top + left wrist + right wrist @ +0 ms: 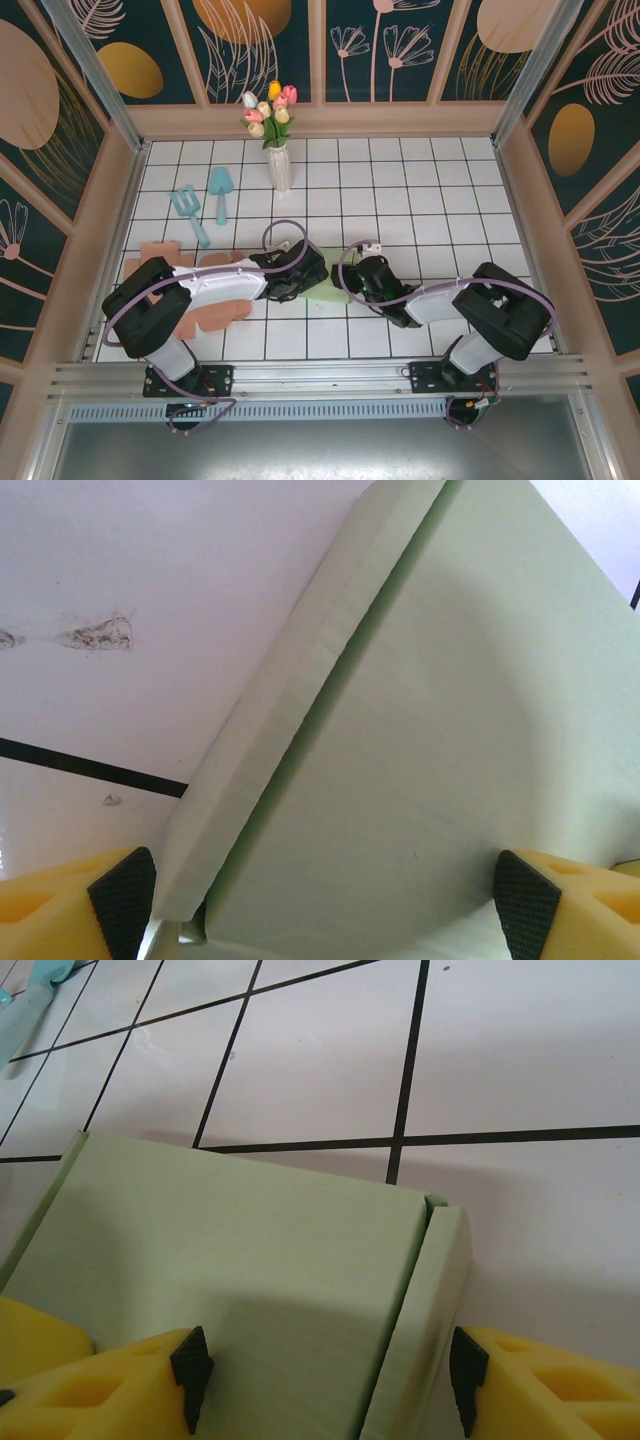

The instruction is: Fold the paper box

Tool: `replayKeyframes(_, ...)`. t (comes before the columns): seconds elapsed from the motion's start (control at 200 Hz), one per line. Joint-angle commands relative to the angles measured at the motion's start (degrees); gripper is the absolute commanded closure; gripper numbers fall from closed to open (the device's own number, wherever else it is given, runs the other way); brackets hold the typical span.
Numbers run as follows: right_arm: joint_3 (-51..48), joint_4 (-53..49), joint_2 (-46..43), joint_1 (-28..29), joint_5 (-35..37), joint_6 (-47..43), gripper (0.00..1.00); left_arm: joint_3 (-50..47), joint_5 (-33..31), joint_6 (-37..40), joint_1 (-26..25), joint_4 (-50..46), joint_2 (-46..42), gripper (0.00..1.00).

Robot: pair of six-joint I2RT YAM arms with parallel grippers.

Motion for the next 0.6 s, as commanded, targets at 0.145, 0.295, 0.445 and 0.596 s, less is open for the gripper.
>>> replayKeyframes(0.145, -1.73, -5.31, -4.77, 0.60, -0.65, -0.74, 0.32, -0.80, -3.43, 0.24, 0.11, -2.96, 1.63, 0.11)
replayKeyframes(0.295, -1.46, -8.48, -8.08, 0.69, 0.45, -1.73, 0.32, 0.00, -6.17, 1.36, 0.13, -5.60, 1.23, 0.11)
replayKeyframes(0.445, -1.42, -9.46, -8.61, 0.69, 1.53, -2.57, 0.32, 0.34, -7.57, 3.23, 0.14, -5.66, 1.57, 0.11)
replayKeyframes(0.596, -0.50, -9.99, -6.59, 0.52, 2.57, -3.49, 0.32, 0.62, -9.01, 4.64, 0.14, -6.17, 2.10, 0.11)
